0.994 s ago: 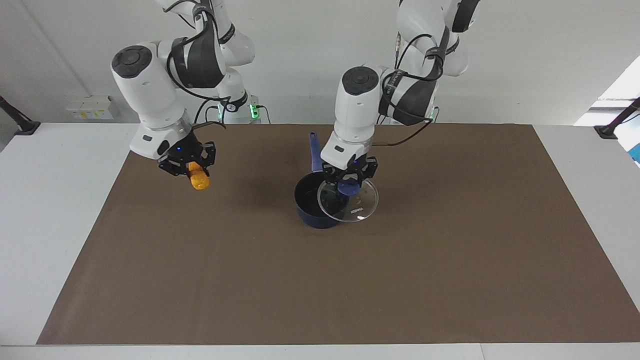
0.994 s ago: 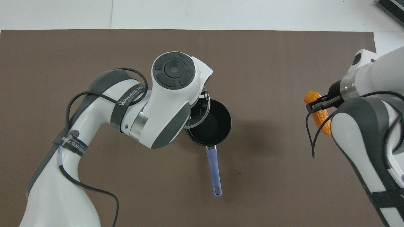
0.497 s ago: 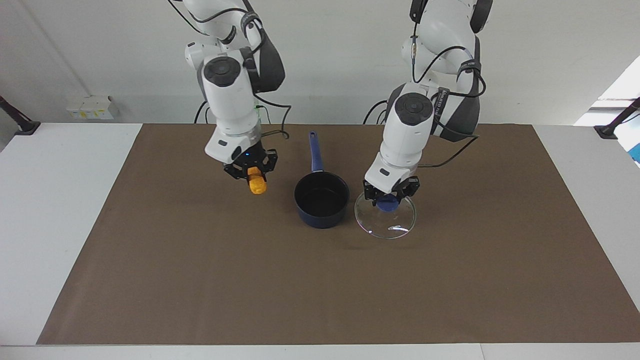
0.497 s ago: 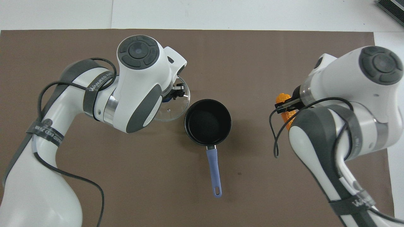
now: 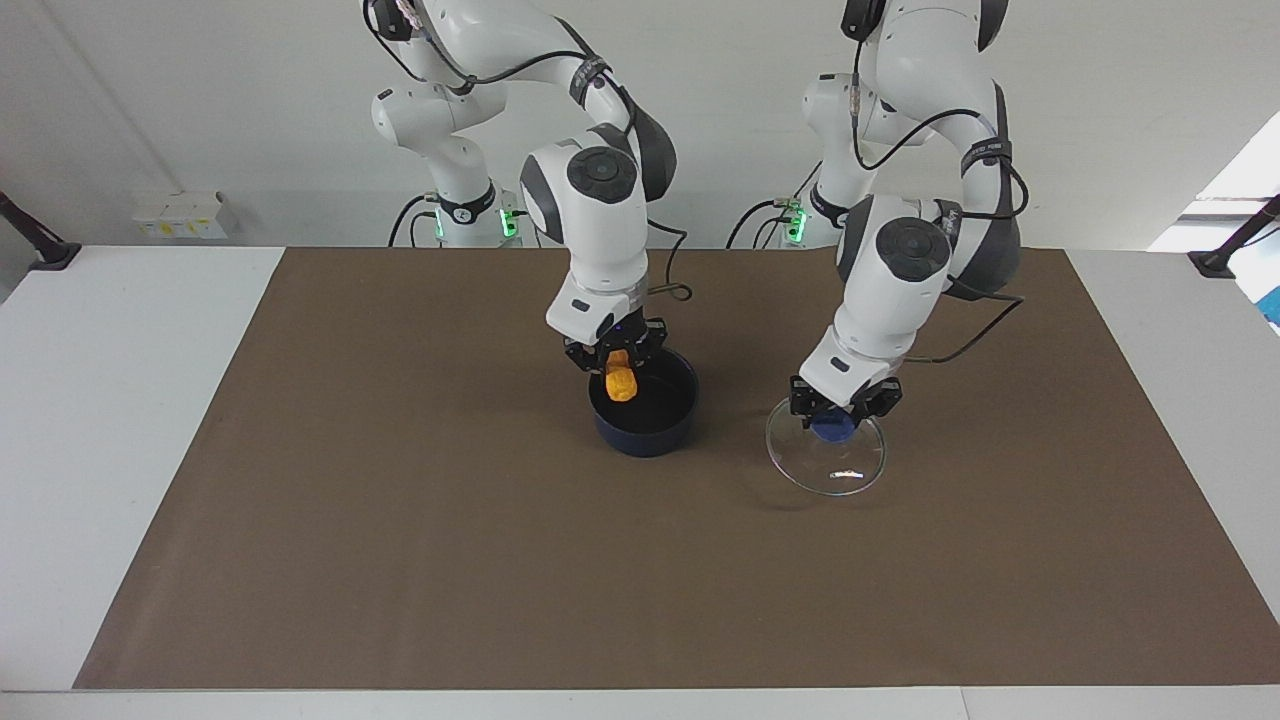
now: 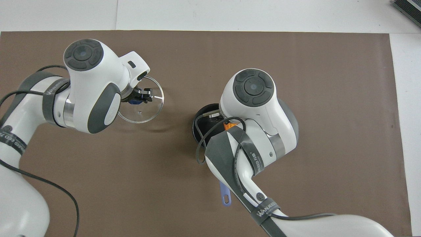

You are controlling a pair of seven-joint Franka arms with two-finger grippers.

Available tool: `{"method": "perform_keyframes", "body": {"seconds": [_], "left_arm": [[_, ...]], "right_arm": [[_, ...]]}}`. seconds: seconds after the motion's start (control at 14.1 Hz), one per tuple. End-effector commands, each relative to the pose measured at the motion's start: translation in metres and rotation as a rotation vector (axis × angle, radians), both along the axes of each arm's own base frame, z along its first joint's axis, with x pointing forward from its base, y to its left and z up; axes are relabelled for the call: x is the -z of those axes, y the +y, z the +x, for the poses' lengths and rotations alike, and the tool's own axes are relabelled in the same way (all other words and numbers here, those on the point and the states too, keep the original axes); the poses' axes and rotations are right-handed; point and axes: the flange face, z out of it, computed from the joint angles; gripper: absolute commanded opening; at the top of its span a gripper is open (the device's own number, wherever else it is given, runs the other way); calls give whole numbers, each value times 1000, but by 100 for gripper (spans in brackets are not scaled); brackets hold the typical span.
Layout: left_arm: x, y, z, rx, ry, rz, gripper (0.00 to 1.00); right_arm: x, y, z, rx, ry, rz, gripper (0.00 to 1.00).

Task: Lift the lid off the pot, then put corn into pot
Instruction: 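Lift the lid off with the left gripper while the right gripper carries corn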

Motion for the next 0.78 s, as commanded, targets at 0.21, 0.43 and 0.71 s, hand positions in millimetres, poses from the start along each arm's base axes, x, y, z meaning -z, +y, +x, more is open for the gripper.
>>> {"method": "perform_keyframes", "body": {"seconds": [0.21,0.43,0.71], "left_arm": [[10,96,-14,75,-32,-19,0],[19,144,-9,78,-16,-51,0],[43,180,-10,97,-28,-83,0]], "right_arm": [[39,37,-2,-17,-8,12,0],[56,36,-7,-21,12,1,0],[74,32,-9,-24,37,-13,0]]}}
